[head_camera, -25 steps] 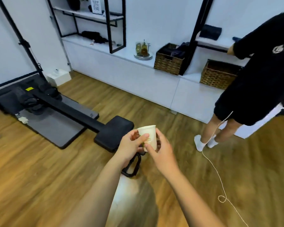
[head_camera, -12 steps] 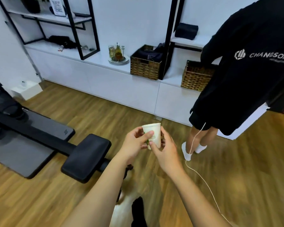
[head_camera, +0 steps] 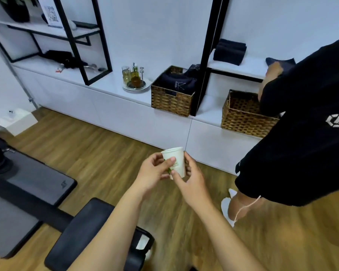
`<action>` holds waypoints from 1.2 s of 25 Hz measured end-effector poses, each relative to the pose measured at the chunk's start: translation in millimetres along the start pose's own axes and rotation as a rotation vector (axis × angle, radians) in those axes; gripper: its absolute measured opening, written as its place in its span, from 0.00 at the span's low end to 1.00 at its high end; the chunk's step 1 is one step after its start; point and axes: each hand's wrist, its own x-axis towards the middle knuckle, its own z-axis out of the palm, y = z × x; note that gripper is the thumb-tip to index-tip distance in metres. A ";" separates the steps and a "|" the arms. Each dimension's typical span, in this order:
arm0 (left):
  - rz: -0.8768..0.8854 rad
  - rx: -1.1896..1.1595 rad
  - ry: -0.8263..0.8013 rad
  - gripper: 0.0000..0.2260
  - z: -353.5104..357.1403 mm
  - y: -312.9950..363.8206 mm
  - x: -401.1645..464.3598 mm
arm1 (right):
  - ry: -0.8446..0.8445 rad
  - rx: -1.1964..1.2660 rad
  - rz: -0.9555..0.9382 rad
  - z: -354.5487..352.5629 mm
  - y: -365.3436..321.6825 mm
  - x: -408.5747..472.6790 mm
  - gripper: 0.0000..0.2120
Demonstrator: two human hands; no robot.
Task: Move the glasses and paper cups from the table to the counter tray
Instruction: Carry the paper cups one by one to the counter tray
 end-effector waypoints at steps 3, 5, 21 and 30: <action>0.021 -0.010 0.037 0.12 -4.4 14.0 53.9 | 0.009 0.020 -0.026 11.5 -1.6 63.0 0.36; 0.038 0.000 0.052 0.13 -8.0 26.2 94.6 | 0.000 0.022 -0.057 20.1 -1.6 112.3 0.36; 0.157 -0.042 0.384 0.14 -48.5 134.5 355.8 | -0.289 0.100 -0.258 76.3 -56.0 432.8 0.33; 0.137 -0.150 0.364 0.14 -157.0 193.8 505.3 | -0.286 0.106 -0.302 194.5 -94.1 586.5 0.32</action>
